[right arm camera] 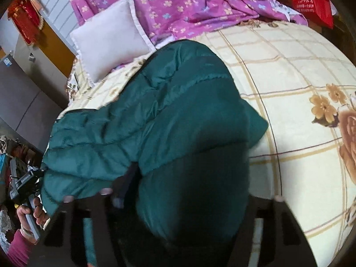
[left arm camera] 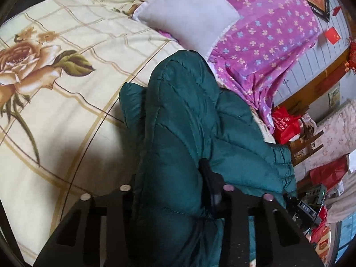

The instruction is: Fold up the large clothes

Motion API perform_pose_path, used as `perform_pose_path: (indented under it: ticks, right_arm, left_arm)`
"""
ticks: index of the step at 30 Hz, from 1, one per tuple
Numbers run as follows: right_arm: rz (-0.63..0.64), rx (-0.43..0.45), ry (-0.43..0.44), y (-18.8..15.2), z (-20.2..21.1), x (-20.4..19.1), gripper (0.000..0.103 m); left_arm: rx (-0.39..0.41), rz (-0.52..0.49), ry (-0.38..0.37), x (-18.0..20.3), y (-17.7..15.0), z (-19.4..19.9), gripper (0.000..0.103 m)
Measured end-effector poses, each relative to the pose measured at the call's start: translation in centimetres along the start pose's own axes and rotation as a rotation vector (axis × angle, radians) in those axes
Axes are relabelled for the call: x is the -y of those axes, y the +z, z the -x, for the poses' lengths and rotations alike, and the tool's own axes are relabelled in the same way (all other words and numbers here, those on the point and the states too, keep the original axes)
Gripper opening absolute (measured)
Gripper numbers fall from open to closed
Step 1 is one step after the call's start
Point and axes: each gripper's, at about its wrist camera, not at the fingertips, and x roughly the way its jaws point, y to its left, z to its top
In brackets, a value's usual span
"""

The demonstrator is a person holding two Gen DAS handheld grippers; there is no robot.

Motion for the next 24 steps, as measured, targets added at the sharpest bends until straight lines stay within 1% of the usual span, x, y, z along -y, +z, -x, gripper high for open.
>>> perform_pose_path:
  ticks: [1, 4, 6, 11, 15, 17, 18, 19, 20, 22, 23, 24]
  right_arm:
    - [0.003, 0.008, 0.004, -0.1, 0.6, -0.2, 0.044]
    - [0.019, 0.032, 0.033, -0.6, 3.2, -1.4, 0.038]
    - [0.035, 0.035, 0.041, -1.0, 4.5, -2.3, 0.036]
    - [0.052, 0.013, 0.084, -3.8, 8.5, -4.1, 0.036]
    - [0.059, -0.038, 0.108, -7.1, 10.8, -4.6, 0.036]
    - [0.029, -0.079, 0.101, -8.7, 11.1, -4.3, 0.039]
    - [0.023, -0.097, 0.074, -9.3, 11.0, -4.1, 0.045]
    - [0.021, -0.116, 0.022, -10.0, 10.6, -3.8, 0.052]
    - [0.023, -0.124, -0.017, -10.5, 10.3, -3.5, 0.054]
    - [0.035, -0.141, -0.097, -11.4, 9.1, -3.3, 0.075]
    - [0.040, -0.141, -0.136, -11.8, 8.7, -3.3, 0.078]
    - [0.045, -0.128, -0.156, -12.0, 8.7, -3.4, 0.080]
  left_arm:
    - [0.002, 0.000, -0.006, 0.3, 0.0, 0.5, 0.016]
    - [0.003, -0.028, -0.020, 1.3, -0.5, 2.6, 0.014]
    - [0.001, -0.046, -0.032, 1.8, -1.0, 4.0, 0.013]
    - [-0.021, -0.079, -0.076, 2.6, -3.4, 8.9, 0.013]
    - [-0.050, -0.084, -0.069, 2.1, -5.7, 11.6, 0.013]
    - [-0.071, -0.076, -0.018, 1.2, -7.0, 12.0, 0.016]
    - [-0.081, -0.076, 0.011, 0.8, -7.4, 12.0, 0.020]
    - [-0.095, -0.073, 0.049, 0.2, -7.9, 11.7, 0.024]
    - [-0.102, -0.073, 0.089, -0.2, -8.4, 11.4, 0.028]
    - [-0.083, -0.089, 0.153, -0.5, -9.0, 11.2, 0.042]
    - [-0.061, -0.107, 0.182, -0.4, -9.3, 11.3, 0.043]
    - [-0.036, -0.128, 0.208, 0.0, -9.5, 11.7, 0.044]
